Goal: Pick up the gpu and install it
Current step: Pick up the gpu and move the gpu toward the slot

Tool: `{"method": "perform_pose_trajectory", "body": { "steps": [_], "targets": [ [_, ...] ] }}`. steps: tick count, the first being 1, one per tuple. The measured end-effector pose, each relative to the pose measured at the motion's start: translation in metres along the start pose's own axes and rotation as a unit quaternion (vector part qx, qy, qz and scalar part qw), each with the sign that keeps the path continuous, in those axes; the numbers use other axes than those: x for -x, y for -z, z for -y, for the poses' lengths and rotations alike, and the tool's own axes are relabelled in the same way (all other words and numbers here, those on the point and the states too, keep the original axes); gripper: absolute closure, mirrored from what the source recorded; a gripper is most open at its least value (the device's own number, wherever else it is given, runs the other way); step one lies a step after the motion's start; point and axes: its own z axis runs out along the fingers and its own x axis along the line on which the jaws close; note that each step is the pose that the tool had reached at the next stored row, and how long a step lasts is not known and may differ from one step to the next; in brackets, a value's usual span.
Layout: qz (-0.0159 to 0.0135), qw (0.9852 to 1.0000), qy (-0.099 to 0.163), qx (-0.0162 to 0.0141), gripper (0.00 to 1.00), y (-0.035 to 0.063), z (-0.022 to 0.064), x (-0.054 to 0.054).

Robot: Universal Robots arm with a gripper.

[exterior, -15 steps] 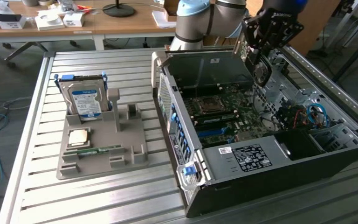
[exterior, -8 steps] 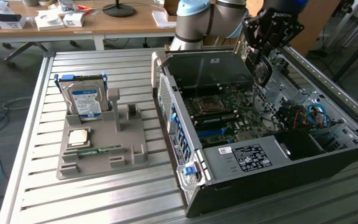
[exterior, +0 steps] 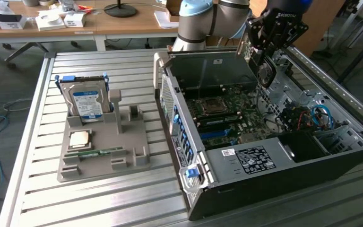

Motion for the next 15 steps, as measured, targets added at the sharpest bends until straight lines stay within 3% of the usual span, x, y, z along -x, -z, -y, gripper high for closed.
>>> {"method": "perform_pose_trajectory", "body": {
  "steps": [15],
  "targets": [
    [-0.0011,0.9997,0.023,0.0003,0.73,-0.0001,-0.0003,0.0041]
  ]
}}
